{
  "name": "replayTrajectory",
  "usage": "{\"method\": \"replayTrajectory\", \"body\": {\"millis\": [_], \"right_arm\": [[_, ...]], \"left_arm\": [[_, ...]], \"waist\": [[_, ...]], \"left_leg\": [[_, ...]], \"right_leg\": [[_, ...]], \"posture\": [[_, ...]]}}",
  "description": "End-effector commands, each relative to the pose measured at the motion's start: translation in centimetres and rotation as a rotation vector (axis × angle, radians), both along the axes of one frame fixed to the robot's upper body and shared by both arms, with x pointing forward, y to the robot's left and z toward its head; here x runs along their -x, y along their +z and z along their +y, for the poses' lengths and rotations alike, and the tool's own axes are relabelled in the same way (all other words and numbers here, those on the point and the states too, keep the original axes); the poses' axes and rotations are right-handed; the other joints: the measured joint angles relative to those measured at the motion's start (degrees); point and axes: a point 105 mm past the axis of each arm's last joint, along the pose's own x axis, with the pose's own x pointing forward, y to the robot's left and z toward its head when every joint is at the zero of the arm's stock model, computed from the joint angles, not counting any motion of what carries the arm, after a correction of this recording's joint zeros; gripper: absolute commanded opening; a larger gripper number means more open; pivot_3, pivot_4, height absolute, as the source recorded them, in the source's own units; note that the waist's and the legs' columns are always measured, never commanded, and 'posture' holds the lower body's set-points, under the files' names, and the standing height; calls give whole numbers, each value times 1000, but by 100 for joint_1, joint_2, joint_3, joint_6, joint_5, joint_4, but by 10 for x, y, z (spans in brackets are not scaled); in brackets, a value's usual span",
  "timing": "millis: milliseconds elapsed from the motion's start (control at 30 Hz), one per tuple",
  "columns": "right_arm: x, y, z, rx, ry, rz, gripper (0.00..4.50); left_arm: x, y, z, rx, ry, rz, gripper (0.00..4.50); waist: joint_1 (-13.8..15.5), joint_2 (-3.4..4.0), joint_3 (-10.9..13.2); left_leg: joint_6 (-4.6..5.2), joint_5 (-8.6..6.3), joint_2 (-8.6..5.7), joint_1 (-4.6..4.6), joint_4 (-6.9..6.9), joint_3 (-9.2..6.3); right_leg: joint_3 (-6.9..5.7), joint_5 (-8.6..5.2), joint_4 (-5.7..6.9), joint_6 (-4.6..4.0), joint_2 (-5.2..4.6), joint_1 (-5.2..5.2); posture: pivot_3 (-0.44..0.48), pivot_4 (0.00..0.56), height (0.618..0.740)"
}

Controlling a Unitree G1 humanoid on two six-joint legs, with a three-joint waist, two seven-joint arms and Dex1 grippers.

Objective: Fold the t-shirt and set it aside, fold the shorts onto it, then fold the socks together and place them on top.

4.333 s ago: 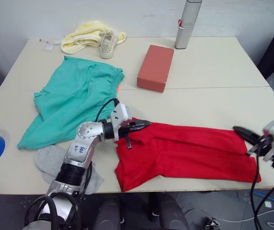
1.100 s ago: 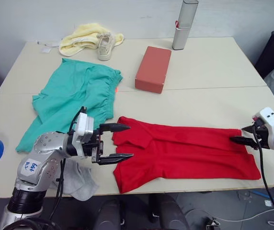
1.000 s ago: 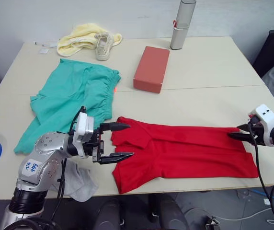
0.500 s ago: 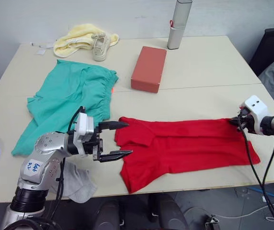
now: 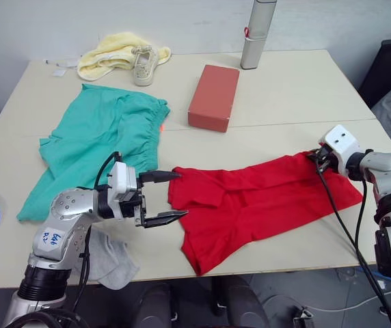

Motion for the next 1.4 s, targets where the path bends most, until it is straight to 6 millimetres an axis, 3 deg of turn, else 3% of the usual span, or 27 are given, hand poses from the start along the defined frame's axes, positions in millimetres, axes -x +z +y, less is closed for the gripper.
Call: {"method": "replayTrajectory", "body": {"millis": [33, 200, 300, 367, 433, 500, 667, 800, 933, 1133, 1233, 1333, 1400], "right_arm": [[7, 28, -14, -12, 9, -112, 1736], [28, 49, -37, -105, -15, -165, 3494], [55, 58, -39, -386, -46, -32, 4470], [71, 69, -41, -437, -98, -62, 4470], [102, 63, -47, -528, -237, 37, 4470], [123, 50, -46, -541, -317, 109, 4470], [148, 22, -48, -520, -472, 167, 4470], [155, -1, -39, -596, -548, 223, 4470], [151, -17, -34, -671, -621, 266, 4470], [147, -35, -40, -646, -697, 310, 4470], [140, -42, -38, -646, -689, 323, 4500], [131, -46, -36, -645, -676, 323, 3894], [125, -47, -37, -635, -675, 314, 3227]], "left_arm": [[-9, 2, 0, -10, 19, 0, 4500], [-28, 1, -4, -42, 25, -6, 4500], [-47, 0, -9, -74, 37, -14, 4500], [-61, 0, -13, -88, 64, 11, 4500], [-74, -1, -27, -162, 29, -3, 4500], [-85, -4, -37, -207, 21, -10, 4500], [-111, -3, -58, -267, 44, -77, 4500], [-121, -16, -67, -349, 32, -33, 4500], [-125, -26, -65, -416, 14, -12, 4500], [-128, -40, -56, -487, 13, 68, 4500], [-123, -50, -53, -518, -15, 117, 3884], [-119, -57, -52, -542, -28, 134, 3002], [-118, -61, -49, -563, -29, 142, 2363]], "waist": [[13, 0, 0], [51, 5, 3], [81, 7, 4], [55, 8, 4], [71, 8, 4], [135, 8, 4], [114, -2, 8], [124, -3, 9], [110, -3, 9], [128, -24, 7], [110, -57, -7], [63, -94, -30], [29, -118, -45]], "left_leg": [[0, 0, 0, 0, 0, -1], [1, 0, -2, -3, 0, -3], [3, 1, -2, -8, 2, -10], [3, 0, 0, -8, 1, -11], [3, 0, -1, -7, 0, -12], [1, -1, -1, -17, -1, -20], [11, -8, -5, -24, -4, -5], [14, -1, -8, -76, 6, -5], [14, 3, -9, -81, 8, 2], [27, 3, -12, -82, 14, 0], [31, 1, -12, -79, 15, 1], [34, 0, -12, -77, 18, 0], [36, 0, -12, -75, 19, -1]], "right_leg": [[-1, 0, 0, 0, 0, 0], [-4, 0, -1, 0, -3, 0], [-8, 1, -3, 2, -6, 0], [-8, 1, 0, 2, -6, 0], [-9, 1, 2, 2, -6, -1], [-15, 1, 1, 2, -5, -10], [-4, 4, -1, 8, -4, -22], [-5, 8, 8, 14, 0, -71], [-4, 8, 10, 14, 6, -82], [-8, 11, 7, 18, 5, -77], [-9, 13, 1, 21, 5, -69], [-9, 15, -2, 25, 1, -61], [-8, 16, -2, 27, -2, -58]], "posture": [[0, 150, 740], [0, 150, 740], [0, 150, 740], [0, 150, 740], [0, 150, 740], [0, 150, 740], [0, 150, 740], [0, 150, 740], [0, 150, 740], [0, 150, 740], [0, 150, 740], [0, 150, 740], [0, 150, 740]]}}
